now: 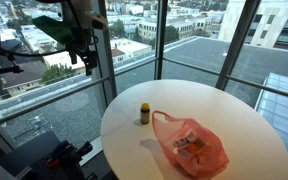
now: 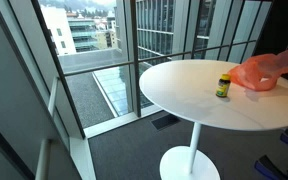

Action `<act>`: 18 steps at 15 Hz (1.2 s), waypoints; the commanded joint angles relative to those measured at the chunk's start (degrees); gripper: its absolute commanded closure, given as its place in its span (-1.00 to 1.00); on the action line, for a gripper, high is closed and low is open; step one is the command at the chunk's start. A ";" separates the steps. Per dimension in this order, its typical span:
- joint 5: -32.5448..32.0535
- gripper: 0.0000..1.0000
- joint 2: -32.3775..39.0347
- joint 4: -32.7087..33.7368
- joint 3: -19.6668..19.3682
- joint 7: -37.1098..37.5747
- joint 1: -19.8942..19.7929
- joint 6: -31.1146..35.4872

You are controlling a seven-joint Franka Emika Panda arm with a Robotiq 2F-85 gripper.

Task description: Remove the blue box from the plastic and put it on the table

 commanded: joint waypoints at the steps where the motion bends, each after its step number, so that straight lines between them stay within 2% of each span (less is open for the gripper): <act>1: 0.38 -1.00 0.02 0.15 0.78 -0.36 -0.92 -0.22; 8: -1.54 -1.00 1.03 1.79 1.13 1.29 -2.30 -0.57; 18: -13.25 -1.00 6.08 8.35 0.29 7.53 -10.91 1.46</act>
